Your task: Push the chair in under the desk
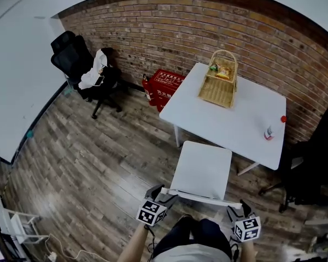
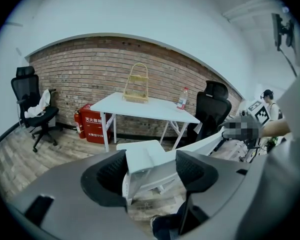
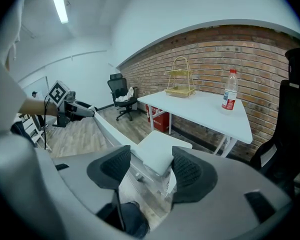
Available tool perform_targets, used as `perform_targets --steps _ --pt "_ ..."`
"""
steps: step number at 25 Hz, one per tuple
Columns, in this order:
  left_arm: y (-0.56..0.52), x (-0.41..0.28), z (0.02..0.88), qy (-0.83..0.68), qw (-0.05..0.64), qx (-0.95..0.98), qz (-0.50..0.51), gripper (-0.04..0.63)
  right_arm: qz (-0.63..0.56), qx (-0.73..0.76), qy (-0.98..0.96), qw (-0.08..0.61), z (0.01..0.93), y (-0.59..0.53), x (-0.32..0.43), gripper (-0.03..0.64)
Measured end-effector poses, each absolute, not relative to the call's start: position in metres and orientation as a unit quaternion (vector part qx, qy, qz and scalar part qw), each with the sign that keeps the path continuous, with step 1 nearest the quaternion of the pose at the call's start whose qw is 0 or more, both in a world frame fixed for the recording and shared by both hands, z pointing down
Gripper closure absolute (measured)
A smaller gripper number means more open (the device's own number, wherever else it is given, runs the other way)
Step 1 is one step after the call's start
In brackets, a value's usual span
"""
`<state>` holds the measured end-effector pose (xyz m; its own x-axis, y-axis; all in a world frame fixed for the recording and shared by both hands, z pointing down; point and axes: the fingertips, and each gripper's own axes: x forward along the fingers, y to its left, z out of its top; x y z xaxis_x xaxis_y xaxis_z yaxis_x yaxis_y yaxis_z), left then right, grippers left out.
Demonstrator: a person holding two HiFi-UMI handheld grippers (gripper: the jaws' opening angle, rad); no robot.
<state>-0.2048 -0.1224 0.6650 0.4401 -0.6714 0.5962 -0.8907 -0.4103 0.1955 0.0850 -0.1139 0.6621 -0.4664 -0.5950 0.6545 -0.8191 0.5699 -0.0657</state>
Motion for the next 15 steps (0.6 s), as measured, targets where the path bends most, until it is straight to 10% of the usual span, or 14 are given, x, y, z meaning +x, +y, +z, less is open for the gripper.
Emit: perform_targets --steps 15 --pt "-0.192 -0.204 0.666 -0.457 0.239 0.827 0.226 0.284 0.205 0.444 -0.822 0.292 0.664 -0.163 0.083 0.35"
